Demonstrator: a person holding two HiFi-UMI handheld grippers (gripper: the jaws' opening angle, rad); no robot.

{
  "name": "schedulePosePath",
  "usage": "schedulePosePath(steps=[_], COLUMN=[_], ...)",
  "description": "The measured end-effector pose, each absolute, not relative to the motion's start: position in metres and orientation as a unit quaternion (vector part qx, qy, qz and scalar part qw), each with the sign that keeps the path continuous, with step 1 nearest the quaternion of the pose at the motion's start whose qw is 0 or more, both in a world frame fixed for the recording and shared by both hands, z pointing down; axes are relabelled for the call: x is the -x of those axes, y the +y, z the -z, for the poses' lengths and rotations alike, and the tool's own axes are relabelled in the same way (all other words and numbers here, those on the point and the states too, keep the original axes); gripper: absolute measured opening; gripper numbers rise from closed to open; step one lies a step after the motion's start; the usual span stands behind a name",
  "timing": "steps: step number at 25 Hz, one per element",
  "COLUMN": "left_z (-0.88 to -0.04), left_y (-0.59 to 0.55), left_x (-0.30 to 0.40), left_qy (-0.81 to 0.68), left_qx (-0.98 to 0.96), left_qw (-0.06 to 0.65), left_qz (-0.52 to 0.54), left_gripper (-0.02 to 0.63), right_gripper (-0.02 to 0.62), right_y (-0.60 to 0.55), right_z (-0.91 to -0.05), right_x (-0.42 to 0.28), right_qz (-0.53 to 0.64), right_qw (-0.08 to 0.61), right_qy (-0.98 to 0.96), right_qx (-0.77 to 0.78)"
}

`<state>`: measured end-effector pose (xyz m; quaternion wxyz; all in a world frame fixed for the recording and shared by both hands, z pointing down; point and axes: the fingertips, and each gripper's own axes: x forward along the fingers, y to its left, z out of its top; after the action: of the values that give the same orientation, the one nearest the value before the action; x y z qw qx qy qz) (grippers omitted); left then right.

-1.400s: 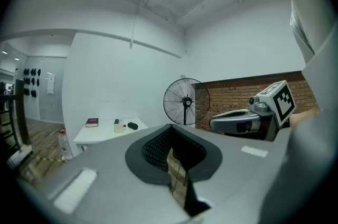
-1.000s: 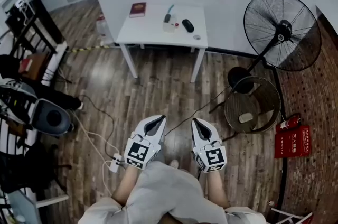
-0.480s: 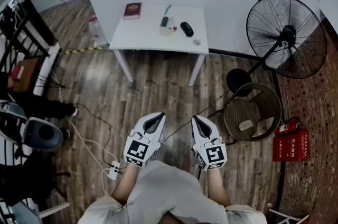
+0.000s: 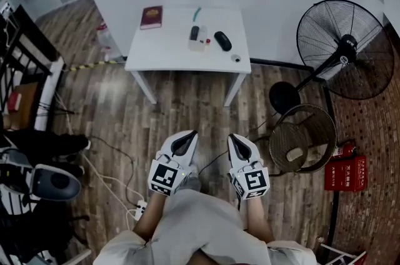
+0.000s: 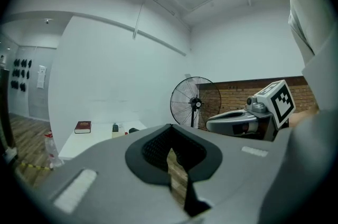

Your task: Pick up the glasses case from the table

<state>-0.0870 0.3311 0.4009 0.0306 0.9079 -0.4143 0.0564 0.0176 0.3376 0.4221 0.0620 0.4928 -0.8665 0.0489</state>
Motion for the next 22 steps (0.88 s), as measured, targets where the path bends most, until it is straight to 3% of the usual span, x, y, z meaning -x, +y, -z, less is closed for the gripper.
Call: schedulePosePath(steps=[22], left_z=[-0.401], left_y=[0.209], left_x=[0.111], left_qy=[-0.395], left_qx=[-0.917], left_qw=[0.028], left_qz=[-0.043], left_gripper=[0.018], right_gripper=[0.005], right_y=[0.223], right_z=[-0.412], right_x=[0.004], right_qz=[-0.026], right_qw=[0.056], right_qy=[-0.849], right_qx=[-0.525])
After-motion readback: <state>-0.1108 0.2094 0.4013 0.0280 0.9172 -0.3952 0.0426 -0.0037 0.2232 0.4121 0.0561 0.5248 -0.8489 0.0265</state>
